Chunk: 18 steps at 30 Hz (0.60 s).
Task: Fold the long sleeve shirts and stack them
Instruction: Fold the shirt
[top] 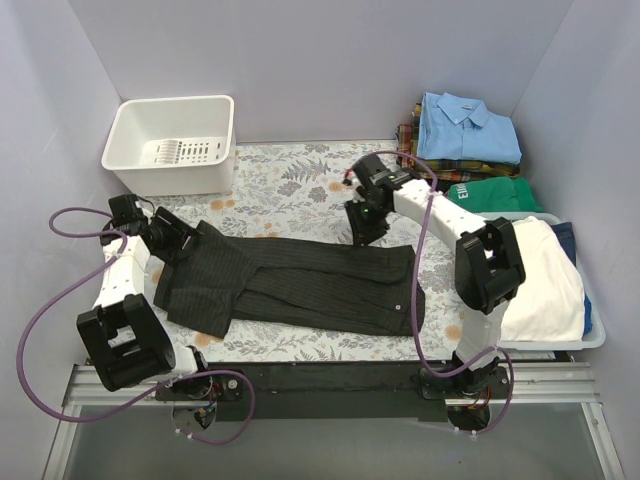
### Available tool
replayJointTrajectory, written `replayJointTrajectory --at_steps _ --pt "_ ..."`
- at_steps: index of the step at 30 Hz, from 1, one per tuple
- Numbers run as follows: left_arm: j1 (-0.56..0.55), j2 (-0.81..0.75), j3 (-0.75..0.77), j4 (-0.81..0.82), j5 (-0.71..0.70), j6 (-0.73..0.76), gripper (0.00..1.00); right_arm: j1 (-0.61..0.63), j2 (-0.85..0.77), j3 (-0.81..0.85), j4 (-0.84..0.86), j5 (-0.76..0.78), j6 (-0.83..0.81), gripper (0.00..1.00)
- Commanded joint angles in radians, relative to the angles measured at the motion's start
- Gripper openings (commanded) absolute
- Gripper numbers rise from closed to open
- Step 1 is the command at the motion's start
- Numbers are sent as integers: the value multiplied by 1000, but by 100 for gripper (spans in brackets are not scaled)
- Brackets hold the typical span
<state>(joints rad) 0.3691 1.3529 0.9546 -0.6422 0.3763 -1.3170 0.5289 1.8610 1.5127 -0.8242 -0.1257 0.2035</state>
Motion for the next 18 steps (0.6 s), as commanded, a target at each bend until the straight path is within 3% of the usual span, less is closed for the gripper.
replayJointTrajectory --at_steps 1,6,10,14,18 --pt "-4 -63 24 16 -91 -50 58 179 36 182 8 -95 -174 40" --pt "11 -28 84 15 -241 -154 63 295 170 371 25 -232 -242 44" --pt "30 8 92 61 -277 -212 63 351 253 501 48 -363 -246 48" --pt "34 2 56 61 -244 -223 63 402 338 645 109 -364 -233 51" --pt "34 -43 0 -3 -284 -191 63 437 374 672 151 -315 -187 51"
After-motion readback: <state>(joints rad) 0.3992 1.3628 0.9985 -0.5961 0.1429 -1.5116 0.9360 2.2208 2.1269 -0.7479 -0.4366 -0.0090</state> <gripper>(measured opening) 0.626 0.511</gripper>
